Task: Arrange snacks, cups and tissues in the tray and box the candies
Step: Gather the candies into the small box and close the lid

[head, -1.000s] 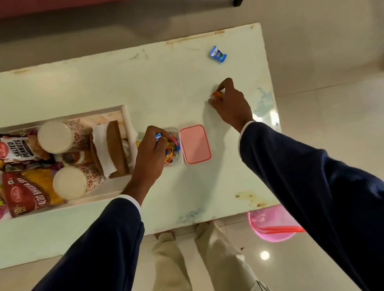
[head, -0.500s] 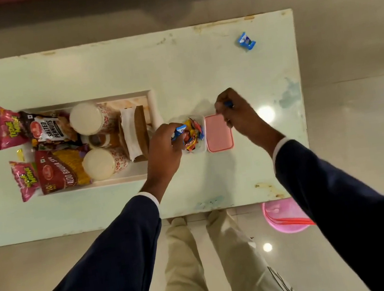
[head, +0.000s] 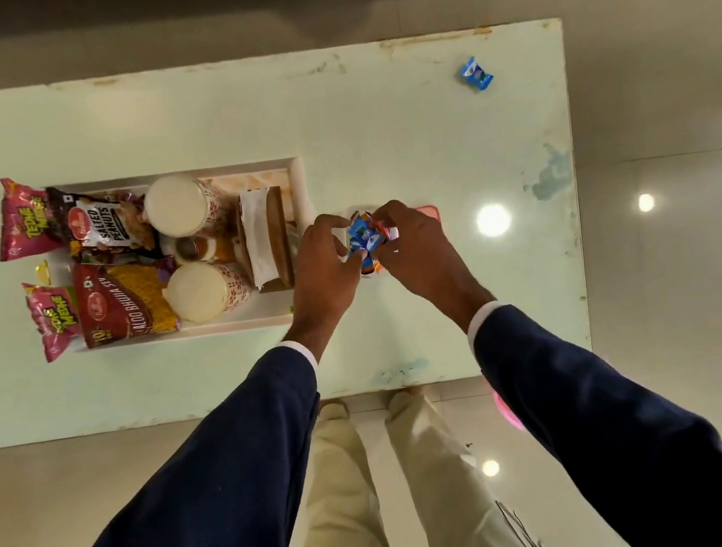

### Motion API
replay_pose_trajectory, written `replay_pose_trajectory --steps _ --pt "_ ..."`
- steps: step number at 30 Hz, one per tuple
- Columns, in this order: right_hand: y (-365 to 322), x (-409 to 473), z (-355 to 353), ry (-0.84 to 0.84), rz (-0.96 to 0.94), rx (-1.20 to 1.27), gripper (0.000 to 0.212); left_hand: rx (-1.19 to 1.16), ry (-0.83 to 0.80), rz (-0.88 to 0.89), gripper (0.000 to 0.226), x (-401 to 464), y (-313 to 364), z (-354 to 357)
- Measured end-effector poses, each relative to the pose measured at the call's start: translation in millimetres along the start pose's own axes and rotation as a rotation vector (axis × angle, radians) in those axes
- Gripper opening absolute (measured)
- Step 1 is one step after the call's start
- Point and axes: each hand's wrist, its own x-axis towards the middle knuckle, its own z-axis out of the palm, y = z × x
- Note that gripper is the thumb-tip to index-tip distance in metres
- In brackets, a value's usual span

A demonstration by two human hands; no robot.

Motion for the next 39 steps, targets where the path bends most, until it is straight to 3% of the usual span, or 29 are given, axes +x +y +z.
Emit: replay_pose_trajectory --steps 8,15,20,24,30,33,39 --pt "28 57 -82 0.271 -0.007 -0.122 0.019 0.041 -0.007 0.099 0.027 23 16 -1" --pt "38 143 -144 0.495 -0.034 -0.330 0.042 0.087 -0.041 0.102 0.033 52 24 8" --pt "38 181 -147 0.310 0.081 -0.463 0.038 0.126 -0.034 0.077 0.029 52 8 7" --pt "46 183 -144 0.283 0.076 -0.523 0.031 0.135 -0.051 0.043 0.031 46 1 3" --pt "38 132 -112 0.314 0.005 -0.187 0.016 0.073 -0.036 -0.005 0.033 38 -8 -2" --pt "28 77 -71 0.132 -0.068 -0.089 0.008 0.034 -0.067 -0.053 0.034 35 -11 -1" --pt "30 8 3 0.014 -0.077 -0.044 0.030 0.022 -0.141 -0.045 0.039 25 -18 -5"
